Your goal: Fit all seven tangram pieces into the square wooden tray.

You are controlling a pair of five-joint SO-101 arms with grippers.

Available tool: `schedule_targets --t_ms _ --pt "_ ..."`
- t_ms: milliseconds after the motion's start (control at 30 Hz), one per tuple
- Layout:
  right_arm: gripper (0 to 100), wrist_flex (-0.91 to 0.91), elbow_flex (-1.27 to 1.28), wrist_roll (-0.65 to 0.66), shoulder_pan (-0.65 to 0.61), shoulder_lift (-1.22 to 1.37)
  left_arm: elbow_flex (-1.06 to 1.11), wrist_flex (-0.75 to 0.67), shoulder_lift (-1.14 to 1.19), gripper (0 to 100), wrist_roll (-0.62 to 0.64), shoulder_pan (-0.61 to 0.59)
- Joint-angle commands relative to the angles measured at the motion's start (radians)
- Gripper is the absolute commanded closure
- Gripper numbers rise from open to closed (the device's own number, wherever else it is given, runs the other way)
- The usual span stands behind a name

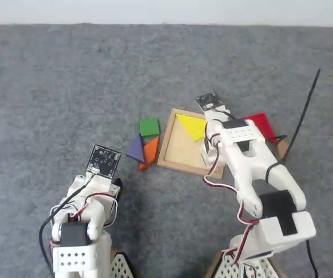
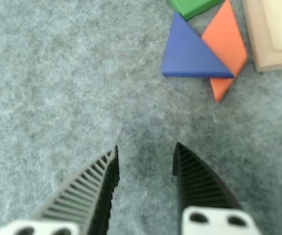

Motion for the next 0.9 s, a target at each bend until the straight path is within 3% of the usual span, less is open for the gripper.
schedule_targets --t_ms 0,200,367,533,667,867 --pt "75.7 0.053 0.029 0.015 0.024 -0.025 -0.008 0.008 -0.012 83 -0.008 -0.006" --pt "75.7 0.054 0.055 0.054 0.024 -0.059 -0.008 0.008 -0.012 83 -0.008 -0.006" --pt "75.7 0.061 0.080 0.048 0.027 -0.274 -0.008 0.008 -0.012 83 -0.008 -0.006" --pt "75.4 0.081 0.000 0.064 0.140 -0.461 -0.008 0.008 -0.012 83 -0.008 -0.006" --pt "75.3 0.131 -0.178 0.124 0.228 -0.348 -0.008 0.008 -0.012 83 -0.008 -0.006" --pt "72.5 0.147 -0.505 0.198 0.229 0.059 -0.008 0.008 -0.012 83 -0.008 -0.006"
